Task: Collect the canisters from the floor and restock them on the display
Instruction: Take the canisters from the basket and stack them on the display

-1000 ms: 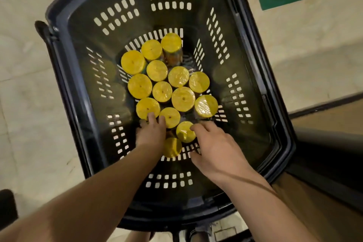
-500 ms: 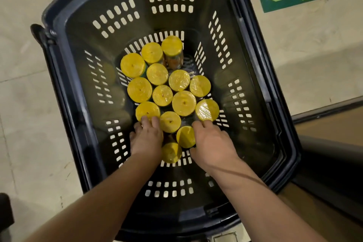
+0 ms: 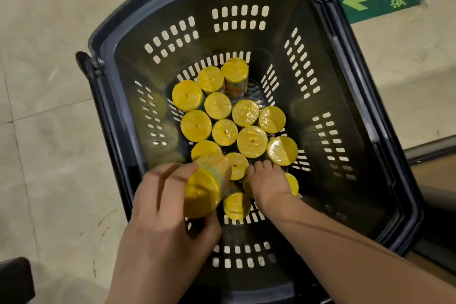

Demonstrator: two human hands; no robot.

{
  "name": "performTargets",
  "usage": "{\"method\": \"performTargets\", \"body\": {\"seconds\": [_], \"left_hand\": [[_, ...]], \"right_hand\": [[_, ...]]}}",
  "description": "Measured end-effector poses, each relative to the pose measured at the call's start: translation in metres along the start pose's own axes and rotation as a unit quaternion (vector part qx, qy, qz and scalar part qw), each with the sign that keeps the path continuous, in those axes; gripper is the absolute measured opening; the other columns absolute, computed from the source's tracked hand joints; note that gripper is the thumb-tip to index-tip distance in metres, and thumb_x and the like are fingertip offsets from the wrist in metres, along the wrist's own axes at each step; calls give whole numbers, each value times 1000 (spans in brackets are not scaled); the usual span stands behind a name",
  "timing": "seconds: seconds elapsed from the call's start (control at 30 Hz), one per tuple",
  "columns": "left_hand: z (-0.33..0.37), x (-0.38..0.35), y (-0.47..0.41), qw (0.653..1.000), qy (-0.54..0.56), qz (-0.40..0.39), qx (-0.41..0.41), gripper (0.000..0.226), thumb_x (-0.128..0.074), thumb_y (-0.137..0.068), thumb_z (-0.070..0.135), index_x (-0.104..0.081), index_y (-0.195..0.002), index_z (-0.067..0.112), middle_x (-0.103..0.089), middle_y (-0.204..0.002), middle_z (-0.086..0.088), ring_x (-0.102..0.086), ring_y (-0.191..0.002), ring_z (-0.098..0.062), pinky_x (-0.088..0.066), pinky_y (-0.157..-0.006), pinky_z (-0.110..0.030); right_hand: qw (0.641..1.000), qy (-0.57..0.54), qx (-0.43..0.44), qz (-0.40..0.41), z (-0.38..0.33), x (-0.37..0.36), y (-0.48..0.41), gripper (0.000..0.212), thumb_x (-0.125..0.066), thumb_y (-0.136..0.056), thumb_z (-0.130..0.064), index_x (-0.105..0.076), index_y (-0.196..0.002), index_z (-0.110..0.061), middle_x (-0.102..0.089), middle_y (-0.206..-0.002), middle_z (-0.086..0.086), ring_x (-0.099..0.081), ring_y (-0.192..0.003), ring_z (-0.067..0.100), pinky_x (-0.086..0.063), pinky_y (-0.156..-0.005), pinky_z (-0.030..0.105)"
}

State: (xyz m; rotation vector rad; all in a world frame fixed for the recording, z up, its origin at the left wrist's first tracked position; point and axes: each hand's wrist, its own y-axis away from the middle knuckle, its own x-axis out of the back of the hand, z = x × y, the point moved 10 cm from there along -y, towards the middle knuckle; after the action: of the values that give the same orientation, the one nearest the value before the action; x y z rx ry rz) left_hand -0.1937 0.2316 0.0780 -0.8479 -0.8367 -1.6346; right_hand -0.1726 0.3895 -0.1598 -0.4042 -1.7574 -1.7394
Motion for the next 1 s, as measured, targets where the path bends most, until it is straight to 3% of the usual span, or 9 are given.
{"method": "performTargets", "body": {"seconds": [0.07, 0.2, 0.33, 0.47, 0.67, 0.77, 0.9, 1.0], "left_hand": [[2, 9, -4, 999, 31, 33, -22, 58, -77, -71, 14, -62, -126, 7, -56, -123, -11, -58, -117, -24, -45, -93, -16], [-6, 19, -9, 997, 61, 53, -18, 60, -76, -76, 16, -58, -132, 7, -52, -128, -10, -46, -127, -6, -34, -99, -7], [-17, 29, -16, 989, 128, 20, 66, 71, -80, -74, 31, -49, -137, 36, -36, -132, 18, -36, -123, 16, -28, -94, 4], [8, 60, -23, 990, 128, 19, 53, 75, -80, -69, 33, -46, -135, 44, -34, -130, 26, -39, -120, 13, -31, -89, 5], [68, 141, -33, 986, 156, 47, -21, 65, -81, -73, 25, -55, -132, 25, -49, -129, 4, -46, -124, 2, -36, -101, -10], [104, 201, -31, 983, 177, 42, -18, 66, -83, -74, 22, -53, -132, 31, -49, -129, 11, -47, -125, 0, -44, -103, -24], [148, 274, -29, 976, 210, 32, -46, 65, -80, -73, 28, -54, -132, 34, -51, -129, 13, -50, -125, -5, -50, -102, -36], [185, 342, -19, 970, 232, 40, -65, 66, -78, -71, 36, -52, -132, 40, -53, -129, 17, -53, -123, -4, -51, -101, -36]], "right_hand": [[1000, 10, 3, -7, 0, -4, -5, 52, -63, -93, -22, -39, -138, -9, -48, -136, 14, -47, -124, 30, -41, -99, 38], [999, -46, -2, 3, 6, -3, 0, 64, -77, -81, -29, -41, -132, -14, -52, -132, 9, -51, -121, 28, -45, -95, 37], [989, -148, -13, 8, 22, 23, 30, 65, -80, -78, -33, -42, -129, -18, -51, -127, 5, -51, -119, 25, -50, -88, 37], [971, -233, -25, 48, 45, 65, 80, 66, -81, -74, -36, -44, -126, -22, -52, -124, 1, -51, -118, 23, -52, -90, 37], [928, -348, 5, 133, 80, 157, 174, 73, -82, -64, -34, -47, -127, -28, -46, -112, -11, -52, -113, 17, -48, -89, 31], [889, -420, 20, 179, 100, 221, 243, 82, -86, -63, -33, -47, -135, -29, -48, -118, -10, -52, -112, 14, -45, -91, 30], [844, -478, 36, 241, 122, 300, 331, 74, -89, -67, -27, -48, -128, -38, -57, -103, -20, -58, -93, 7, -45, -74, 19], [788, -523, 54, 319, 138, 367, 422, 73, -91, -67, -27, -52, -127, -41, -63, -107, -22, -61, -98, 1, -50, -82, 21]]}}
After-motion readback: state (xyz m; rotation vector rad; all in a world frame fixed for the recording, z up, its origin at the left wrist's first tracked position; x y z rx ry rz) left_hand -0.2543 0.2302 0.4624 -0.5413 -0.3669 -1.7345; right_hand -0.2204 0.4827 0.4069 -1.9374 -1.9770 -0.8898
